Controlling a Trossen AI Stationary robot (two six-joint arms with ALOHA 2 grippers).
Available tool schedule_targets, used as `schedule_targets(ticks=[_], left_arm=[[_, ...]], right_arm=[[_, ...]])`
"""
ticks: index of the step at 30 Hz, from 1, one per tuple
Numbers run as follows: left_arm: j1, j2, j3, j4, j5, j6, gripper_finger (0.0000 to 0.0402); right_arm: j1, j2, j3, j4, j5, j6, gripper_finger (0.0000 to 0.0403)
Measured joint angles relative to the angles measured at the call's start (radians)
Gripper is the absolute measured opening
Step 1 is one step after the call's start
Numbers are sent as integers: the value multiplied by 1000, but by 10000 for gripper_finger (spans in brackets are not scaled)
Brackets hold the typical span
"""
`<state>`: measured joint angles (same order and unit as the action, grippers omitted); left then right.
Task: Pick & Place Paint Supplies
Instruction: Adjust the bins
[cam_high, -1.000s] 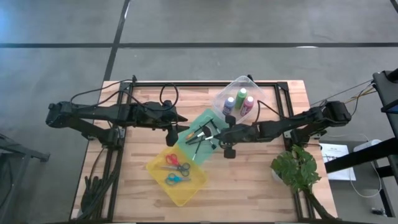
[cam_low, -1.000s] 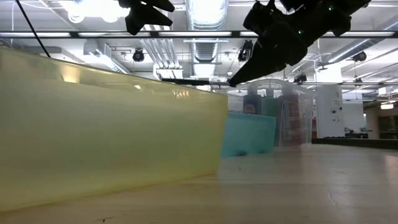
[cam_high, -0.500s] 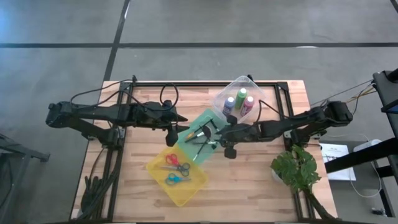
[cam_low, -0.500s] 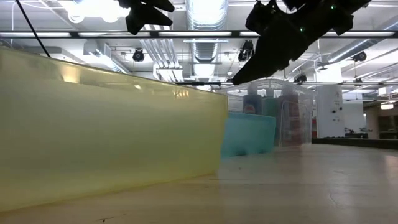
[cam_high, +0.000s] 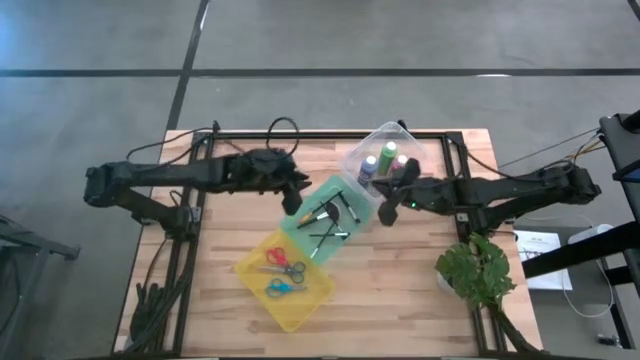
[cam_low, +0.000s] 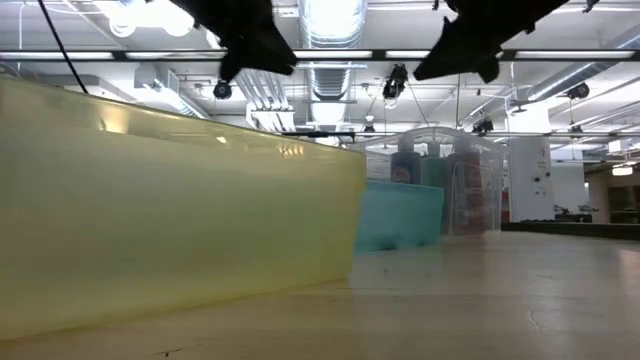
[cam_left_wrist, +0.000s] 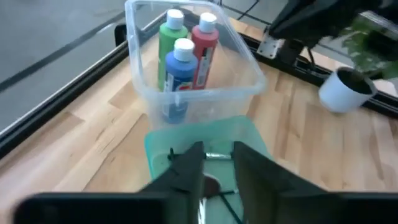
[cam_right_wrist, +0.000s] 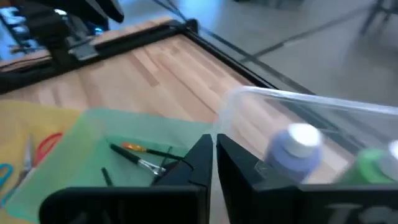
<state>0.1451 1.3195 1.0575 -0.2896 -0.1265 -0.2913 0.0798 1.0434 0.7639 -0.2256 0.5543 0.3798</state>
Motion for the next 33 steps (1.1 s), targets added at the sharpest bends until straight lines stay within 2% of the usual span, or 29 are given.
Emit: schedule_targets(ticks=[3,5,9,15,21,25,33], left_arm=[[86,73,17,63,71,4,32],[150,127,29,119,127,5,10],[268,253,68,202,270,6,4],[344,436,189,216,339,30,3],[364,586,305,216,393,33,2],[361,639,357,215,444,33,1],[320,633,362,174,481,33,1]], right_arm=[[0,-36,24,-73,26,48,11],[1,-57,41,-98,38,81,8],[7,-77,79,-198,81,150,8],[11,-79,116,-373,99,262,7],[37,-84,105,-427,105,362,7],[53,-85,100,-504,123,471,7],[127,-88,99,-589,167,604,7]])
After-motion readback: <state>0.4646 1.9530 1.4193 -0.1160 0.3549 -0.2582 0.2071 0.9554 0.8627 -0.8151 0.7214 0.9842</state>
